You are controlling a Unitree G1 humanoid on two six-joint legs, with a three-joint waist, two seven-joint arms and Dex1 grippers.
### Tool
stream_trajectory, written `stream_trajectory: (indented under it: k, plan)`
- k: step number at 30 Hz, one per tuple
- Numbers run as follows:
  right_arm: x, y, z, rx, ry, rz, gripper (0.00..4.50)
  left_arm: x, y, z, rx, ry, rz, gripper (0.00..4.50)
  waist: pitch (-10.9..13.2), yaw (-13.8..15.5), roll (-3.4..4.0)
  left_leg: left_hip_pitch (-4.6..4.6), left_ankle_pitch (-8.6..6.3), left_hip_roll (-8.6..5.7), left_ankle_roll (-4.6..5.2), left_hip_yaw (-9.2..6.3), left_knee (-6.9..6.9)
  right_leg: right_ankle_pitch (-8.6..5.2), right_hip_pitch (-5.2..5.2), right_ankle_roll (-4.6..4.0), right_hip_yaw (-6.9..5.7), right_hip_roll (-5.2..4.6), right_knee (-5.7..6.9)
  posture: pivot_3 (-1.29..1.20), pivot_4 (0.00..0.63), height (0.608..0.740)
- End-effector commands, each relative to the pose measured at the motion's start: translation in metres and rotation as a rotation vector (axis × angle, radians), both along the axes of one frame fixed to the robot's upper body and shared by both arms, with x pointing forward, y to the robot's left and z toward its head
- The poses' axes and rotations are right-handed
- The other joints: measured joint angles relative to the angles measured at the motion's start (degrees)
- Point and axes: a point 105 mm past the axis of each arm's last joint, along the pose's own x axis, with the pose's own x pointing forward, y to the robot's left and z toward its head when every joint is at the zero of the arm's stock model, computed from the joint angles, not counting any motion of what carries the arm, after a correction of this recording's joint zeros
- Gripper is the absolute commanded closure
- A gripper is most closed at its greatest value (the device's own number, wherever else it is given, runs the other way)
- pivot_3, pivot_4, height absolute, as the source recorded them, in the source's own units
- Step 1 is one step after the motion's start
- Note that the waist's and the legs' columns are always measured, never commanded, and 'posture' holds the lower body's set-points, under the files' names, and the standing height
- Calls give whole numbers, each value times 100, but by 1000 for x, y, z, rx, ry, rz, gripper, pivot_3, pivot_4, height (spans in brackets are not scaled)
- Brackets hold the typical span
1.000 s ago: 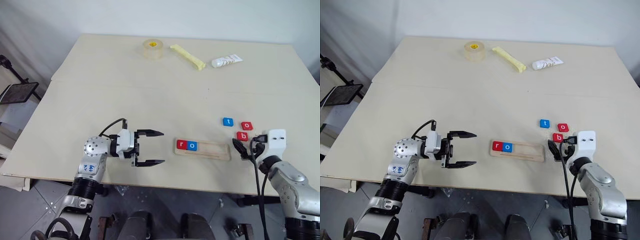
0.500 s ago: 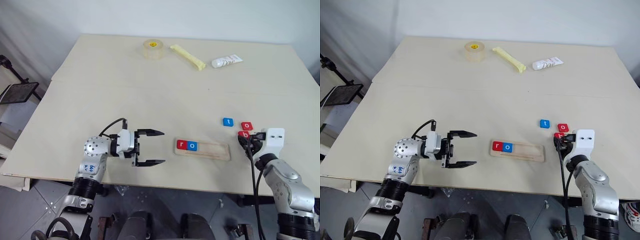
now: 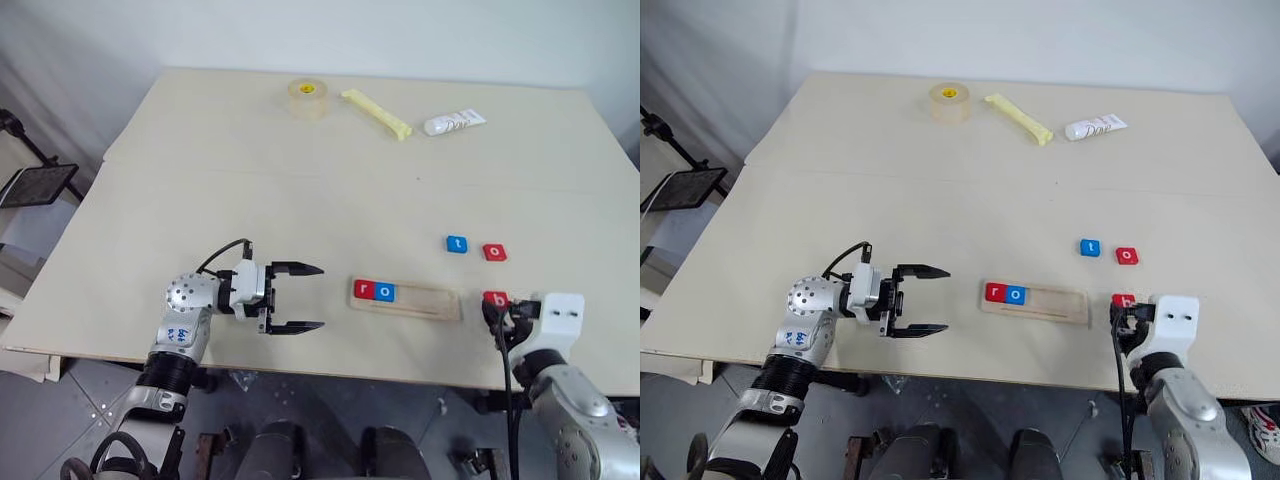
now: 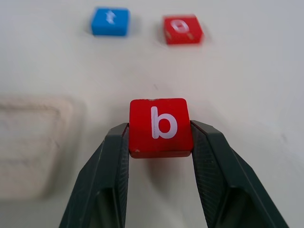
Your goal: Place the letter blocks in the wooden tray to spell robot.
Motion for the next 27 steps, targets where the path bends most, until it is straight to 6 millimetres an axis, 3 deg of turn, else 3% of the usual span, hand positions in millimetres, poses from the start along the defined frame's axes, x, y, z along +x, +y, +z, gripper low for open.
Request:
stream_trajectory:
  k: [1,7,10,16,22,27]
  plan:
    - [-1,-4,8,8,-45,-37,3046,2,0,7,-26,-24,-6,0,-1,-17,2,3,0,2,0,1,0,0,0,0,1,1,1,0,150,740]
    - [6,-10,-2,23,-39,-40,3046,3,-2,8,-28,-25,-15,0,-1,-25,2,5,0,5,-2,3,-3,0,-2,0,2,4,2,0,150,740]
    - [11,-10,-3,30,-56,-8,2039,3,-2,8,-30,-26,-22,0,-1,-26,1,5,0,5,-2,3,-2,0,0,0,3,4,1,0,150,740]
    - [-1,-2,15,-23,-81,113,27,2,0,9,-33,-21,-24,0,-1,4,2,4,0,4,-1,1,-3,0,0,0,3,3,1,0,150,740]
    - [-17,1,30,-203,-9,366,27,2,2,9,-34,-15,-28,0,0,6,2,4,-2,1,3,3,-2,0,2,0,3,0,-2,0,150,740]
    - [-17,-27,48,-380,158,649,27,3,2,12,-34,-21,-34,0,2,6,-2,3,-1,4,12,26,-1,0,17,0,2,1,-49,0,150,740]
